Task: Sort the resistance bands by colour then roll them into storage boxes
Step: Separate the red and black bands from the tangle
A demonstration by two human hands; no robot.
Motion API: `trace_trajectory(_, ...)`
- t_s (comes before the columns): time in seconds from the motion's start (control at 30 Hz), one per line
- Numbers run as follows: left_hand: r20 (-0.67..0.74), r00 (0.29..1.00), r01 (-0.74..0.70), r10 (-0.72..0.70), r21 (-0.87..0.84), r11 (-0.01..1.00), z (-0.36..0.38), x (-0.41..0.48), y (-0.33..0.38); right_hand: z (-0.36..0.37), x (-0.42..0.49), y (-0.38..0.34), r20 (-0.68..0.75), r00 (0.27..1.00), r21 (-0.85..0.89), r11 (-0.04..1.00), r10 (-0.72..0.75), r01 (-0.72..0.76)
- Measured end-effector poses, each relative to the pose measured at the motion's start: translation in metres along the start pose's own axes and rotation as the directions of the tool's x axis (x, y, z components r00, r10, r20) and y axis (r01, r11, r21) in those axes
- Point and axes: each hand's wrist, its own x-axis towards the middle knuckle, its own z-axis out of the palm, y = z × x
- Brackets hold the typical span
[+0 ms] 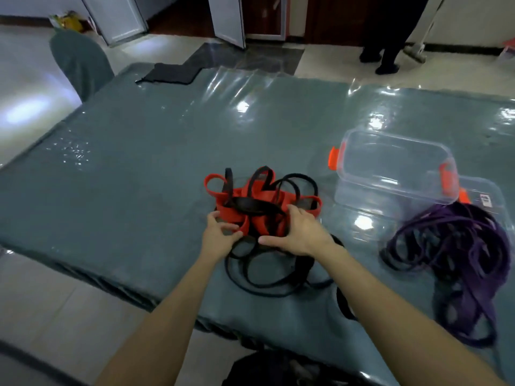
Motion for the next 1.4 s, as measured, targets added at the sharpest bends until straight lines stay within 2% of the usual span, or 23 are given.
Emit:
trace_trajectory(0.07, 0.077, 0.997, -0.025, 0.017, 0.110, 0.994, -0.002, 0.000, -0.007, 0.029, 0.007, -0.013, 0.067, 0.997, 0.077, 0.996, 0.047, -0.053)
trace_trajectory(0.17, 0.135, 0.991, -0.009, -0.017, 0.189, 0.982, -0.012, -0.004, -0.004, 0.056, 0.019, -0.002, -0.046, 0.996, 0.045, 0.996, 0.081, -0.079)
trace_trajectory(0.23, 0.125, 0.986, 0.085, -0.106, 0.165, 0.983, -0.015, -0.003, 0.005, 0.057, 0.022, 0.016, -0.003, 0.992, -0.024, 0.991, 0.130, -0.130)
trace_trajectory(0.3, 0.113, 0.972, 0.202, -0.208, 0.066, 0.977, -0.010, 0.002, 0.022, 0.054, 0.019, 0.038, 0.033, 0.982, -0.040, 0.982, 0.184, -0.183)
trace_trajectory(0.4, 0.214, 0.935, 0.287, -0.281, 0.004, 0.958, 0.005, 0.014, 0.047, 0.051, 0.007, 0.057, 0.042, 0.977, -0.040, 0.978, 0.208, -0.206)
trace_trajectory(0.47, 0.231, 0.932, 0.285, -0.278, 0.003, 0.959, 0.021, 0.023, 0.053, 0.054, 0.005, 0.064, 0.042, 0.984, 0.049, 0.984, 0.171, -0.173)
trace_trajectory(0.5, 0.213, 0.935, 0.297, -0.284, -0.030, 0.955, 0.028, 0.025, 0.053, 0.056, 0.007, 0.066, 0.036, 0.984, 0.165, 0.971, 0.172, -0.176)
trace_trajectory(0.57, 0.167, 0.939, 0.329, -0.301, -0.171, 0.929, 0.037, 0.028, 0.053, 0.057, 0.009, 0.064, 0.047, 0.967, 0.479, 0.844, 0.250, -0.242)
trace_trajectory(0.63, 0.098, 0.958, 0.286, -0.270, -0.237, 0.929, 0.037, 0.025, 0.053, 0.052, 0.016, 0.056, 0.074, 0.945, 0.699, 0.660, 0.318, -0.277)
trace_trajectory(0.67, 0.070, 0.972, 0.233, -0.223, -0.244, 0.941, 0.034, 0.020, 0.054, 0.049, 0.020, 0.051, 0.100, 0.941, 0.748, 0.599, 0.324, -0.286)
trace_trajectory(0.7, 0.062, 0.983, 0.184, -0.174, -0.232, 0.955, 0.028, 0.014, 0.056, 0.048, 0.027, 0.048, 0.120, 0.946, 0.783, 0.557, 0.302, -0.277)
trace_trajectory(0.83, 0.112, 0.989, -0.076, 0.092, -0.143, 0.987, -0.009, -0.011, 0.063, 0.044, 0.046, 0.044, 0.152, 0.952, 0.823, 0.500, 0.266, -0.271)
trace_trajectory(0.9, 0.113, 0.981, -0.141, 0.155, -0.127, 0.982, -0.030, -0.018, 0.063, 0.045, 0.052, 0.046, 0.141, 0.946, 0.808, 0.518, 0.292, -0.280)
trace_trajectory(0.97, 0.059, 0.986, -0.146, 0.156, -0.146, 0.978, -0.045, -0.017, 0.059, 0.038, 0.050, 0.041, 0.109, 0.955, 0.759, 0.597, 0.274, -0.258)
trace_trajectory(1.07, -0.063, 0.995, -0.088, 0.075, -0.237, 0.967, -0.063, -0.002, 0.052, -0.007, 0.045, 0.018, 0.046, 0.991, 0.582, 0.803, 0.127, -0.130)
trace_trajectory(1.17, -0.187, 0.982, -0.051, -0.011, -0.327, 0.944, -0.090, 0.021, 0.063, -0.082, 0.047, -0.007, -0.040, 0.999, 0.334, 0.942, -0.027, 0.039)
trace_trajectory(1.2, -0.232, 0.973, -0.090, 0.012, -0.327, 0.941, -0.100, 0.026, 0.072, -0.104, 0.048, -0.014, -0.109, 0.993, 0.287, 0.955, -0.050, 0.079)
trace_trajectory(1.27, -0.323, 0.942, -0.204, 0.096, -0.319, 0.925, -0.119, 0.031, 0.098, -0.137, 0.049, -0.021, -0.208, 0.976, 0.329, 0.936, -0.056, 0.124)
trace_trajectory(1.4, -0.326, 0.937, -0.245, 0.128, -0.349, 0.904, -0.153, 0.046, 0.118, -0.171, 0.035, -0.021, -0.161, 0.986, 0.427, 0.898, -0.037, 0.104)
